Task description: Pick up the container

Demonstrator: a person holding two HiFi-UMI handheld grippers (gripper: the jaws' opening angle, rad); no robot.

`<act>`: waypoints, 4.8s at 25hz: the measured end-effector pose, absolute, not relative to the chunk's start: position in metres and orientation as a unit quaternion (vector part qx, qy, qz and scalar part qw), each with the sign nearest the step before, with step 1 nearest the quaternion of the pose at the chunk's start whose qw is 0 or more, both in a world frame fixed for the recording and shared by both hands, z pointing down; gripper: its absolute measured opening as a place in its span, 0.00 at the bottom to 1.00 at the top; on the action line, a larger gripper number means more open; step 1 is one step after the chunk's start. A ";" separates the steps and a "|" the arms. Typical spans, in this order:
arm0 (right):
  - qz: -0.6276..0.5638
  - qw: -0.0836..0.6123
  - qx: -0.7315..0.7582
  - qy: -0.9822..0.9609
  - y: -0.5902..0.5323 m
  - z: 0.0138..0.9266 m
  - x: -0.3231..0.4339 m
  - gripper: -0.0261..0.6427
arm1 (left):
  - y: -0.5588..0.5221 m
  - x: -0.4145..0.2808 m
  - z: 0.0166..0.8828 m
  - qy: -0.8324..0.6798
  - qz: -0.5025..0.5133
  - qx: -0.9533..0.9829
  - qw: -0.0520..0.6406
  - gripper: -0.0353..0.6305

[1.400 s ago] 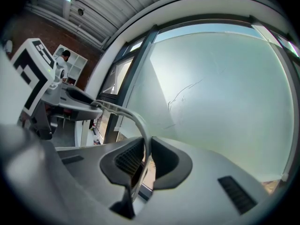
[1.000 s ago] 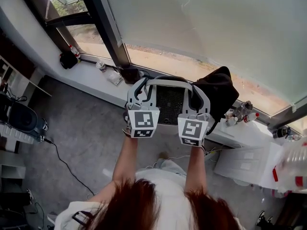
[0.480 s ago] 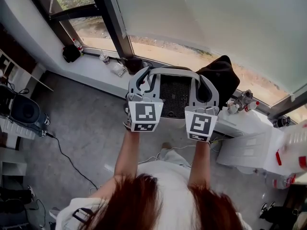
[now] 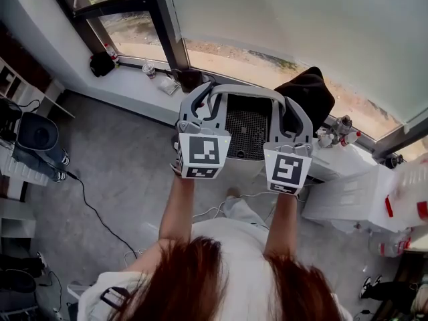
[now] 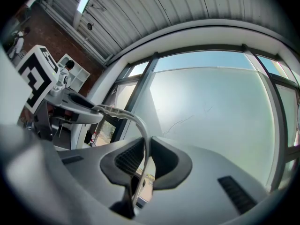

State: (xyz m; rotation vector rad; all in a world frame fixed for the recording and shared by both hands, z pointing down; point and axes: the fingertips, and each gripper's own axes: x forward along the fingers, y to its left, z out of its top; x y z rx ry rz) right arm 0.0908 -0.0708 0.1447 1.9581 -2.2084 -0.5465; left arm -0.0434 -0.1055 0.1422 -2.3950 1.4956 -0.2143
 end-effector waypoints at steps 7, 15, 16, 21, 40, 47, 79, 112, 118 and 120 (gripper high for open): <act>-0.182 0.066 0.644 -0.740 -0.048 0.140 0.077 0.13 | -0.077 -0.057 0.137 0.510 -0.074 -0.841 0.163 0.20; -0.190 0.064 0.635 -0.746 -0.027 0.132 0.059 0.13 | -0.051 -0.076 0.127 0.516 -0.071 -0.837 0.167 0.20; -0.190 0.063 0.634 -0.747 -0.025 0.130 0.058 0.13 | -0.048 -0.077 0.125 0.516 -0.070 -0.837 0.168 0.20; -0.192 0.062 0.631 -0.749 -0.008 0.127 0.050 0.13 | -0.030 -0.085 0.122 0.511 -0.070 -0.840 0.169 0.20; -0.203 0.068 0.624 -0.751 0.063 0.123 0.045 0.13 | 0.042 -0.090 0.118 0.513 -0.055 -0.841 0.165 0.20; -0.206 0.064 0.621 -0.753 0.082 0.122 0.040 0.13 | 0.063 -0.095 0.116 0.516 -0.054 -0.838 0.170 0.20; -0.226 0.062 0.607 -0.759 0.131 0.106 0.025 0.13 | 0.113 -0.109 0.105 0.524 -0.039 -0.832 0.178 0.20; -0.228 0.052 0.619 -0.750 0.163 0.108 0.048 0.12 | 0.144 -0.086 0.103 0.515 -0.042 -0.835 0.189 0.20; -0.227 0.052 0.620 -0.749 0.166 0.109 0.050 0.12 | 0.145 -0.083 0.104 0.512 -0.043 -0.837 0.189 0.20; -0.228 0.052 0.621 -0.748 0.166 0.109 0.049 0.12 | 0.146 -0.084 0.104 0.512 -0.043 -0.837 0.189 0.20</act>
